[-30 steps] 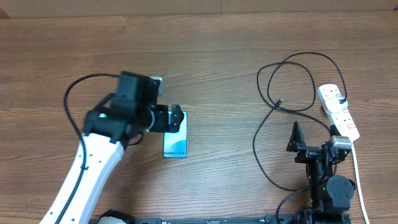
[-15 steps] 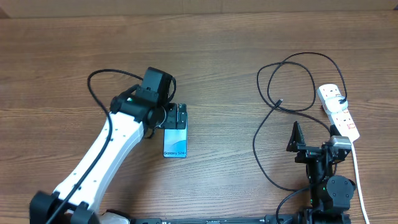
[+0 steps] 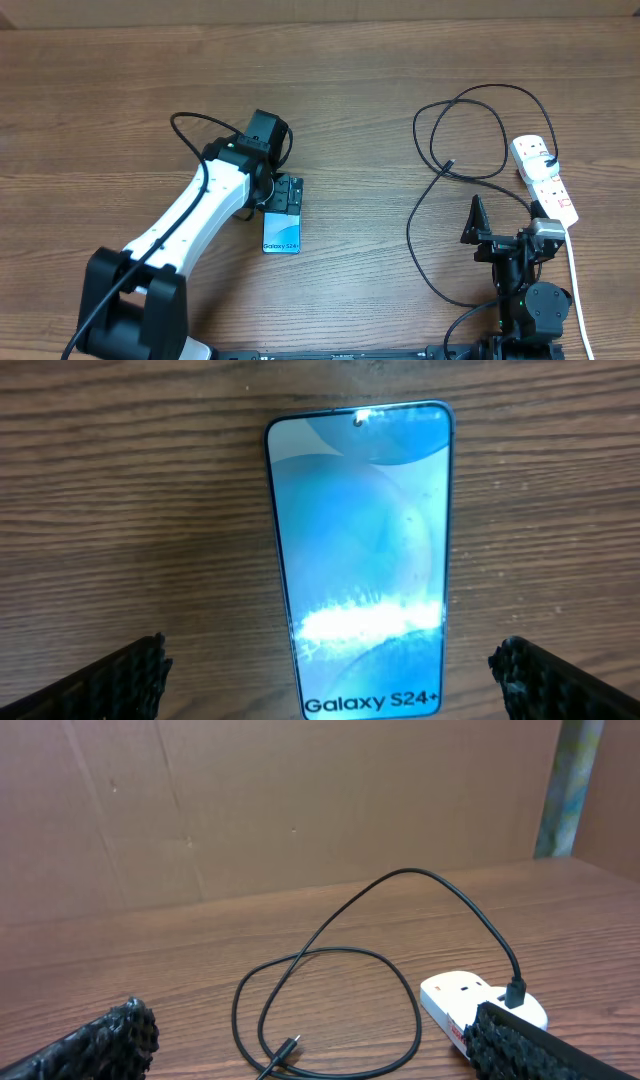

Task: Plug charger to phone and switch on socket
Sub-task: 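Move the left gripper over the Galaxy S24+ phone and lower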

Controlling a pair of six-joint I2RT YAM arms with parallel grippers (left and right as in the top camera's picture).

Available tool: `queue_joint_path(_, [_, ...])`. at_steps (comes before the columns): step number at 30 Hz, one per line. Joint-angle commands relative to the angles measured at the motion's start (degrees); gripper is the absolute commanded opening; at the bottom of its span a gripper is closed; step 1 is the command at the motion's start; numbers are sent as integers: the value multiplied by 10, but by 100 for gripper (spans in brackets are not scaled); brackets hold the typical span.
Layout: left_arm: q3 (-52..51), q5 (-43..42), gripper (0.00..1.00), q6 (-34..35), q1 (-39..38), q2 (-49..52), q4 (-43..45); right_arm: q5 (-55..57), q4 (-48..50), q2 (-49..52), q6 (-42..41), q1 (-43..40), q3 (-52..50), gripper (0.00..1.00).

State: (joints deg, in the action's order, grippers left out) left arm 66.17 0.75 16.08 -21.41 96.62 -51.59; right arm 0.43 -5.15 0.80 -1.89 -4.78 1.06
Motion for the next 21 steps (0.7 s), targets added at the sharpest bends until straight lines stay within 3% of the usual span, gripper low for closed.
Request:
queue_joint_path(1, [14, 7, 99, -13, -2, 20, 6, 1, 3, -3, 1, 4, -6, 100])
queue_joint_path(21, [14, -16, 100, 99, -30, 34, -4, 1, 3, -3, 1, 4, -6, 100])
